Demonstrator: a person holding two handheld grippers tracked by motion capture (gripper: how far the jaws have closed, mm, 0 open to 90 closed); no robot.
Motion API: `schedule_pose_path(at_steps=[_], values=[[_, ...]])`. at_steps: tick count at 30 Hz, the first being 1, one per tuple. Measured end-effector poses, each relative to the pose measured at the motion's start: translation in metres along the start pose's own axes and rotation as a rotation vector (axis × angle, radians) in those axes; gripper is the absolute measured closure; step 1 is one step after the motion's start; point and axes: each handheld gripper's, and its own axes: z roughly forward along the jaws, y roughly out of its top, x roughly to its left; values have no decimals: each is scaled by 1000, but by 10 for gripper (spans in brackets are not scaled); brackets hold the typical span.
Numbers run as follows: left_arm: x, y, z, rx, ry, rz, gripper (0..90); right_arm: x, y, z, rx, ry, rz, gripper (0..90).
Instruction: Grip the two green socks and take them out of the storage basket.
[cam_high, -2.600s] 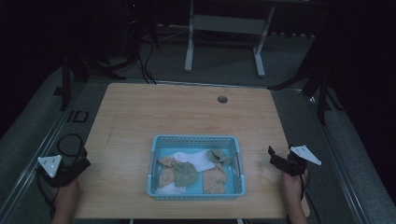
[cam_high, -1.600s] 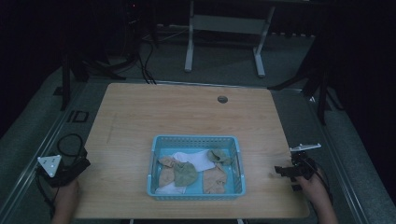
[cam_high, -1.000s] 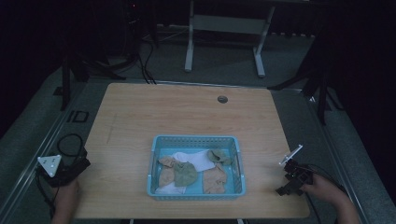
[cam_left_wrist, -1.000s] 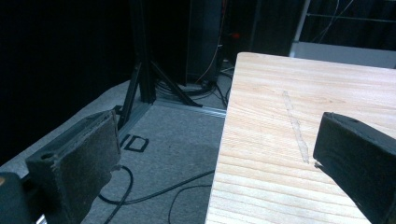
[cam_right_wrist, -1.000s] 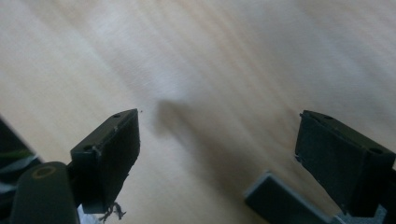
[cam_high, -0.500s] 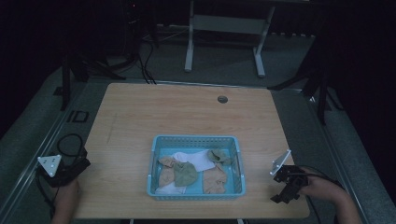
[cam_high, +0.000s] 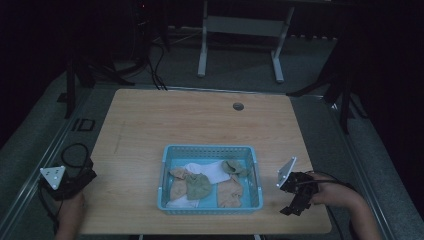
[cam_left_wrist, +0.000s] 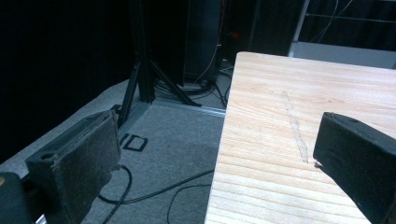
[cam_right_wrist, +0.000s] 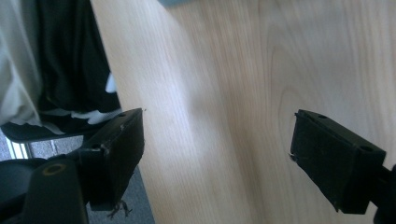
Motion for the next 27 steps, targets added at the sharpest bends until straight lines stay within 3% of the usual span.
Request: schedule_pose_path(at_steps=[16,22,27], values=[[0,0,0,1,-3,0,7,3,57,-29,31,-27,-118,174],[0,0,0,1,-4,0,7,6,79,-27,28,-48,-151,158],[0,0,0,2,-6,-1,7,11,100,-23,22,-33,-200,159]])
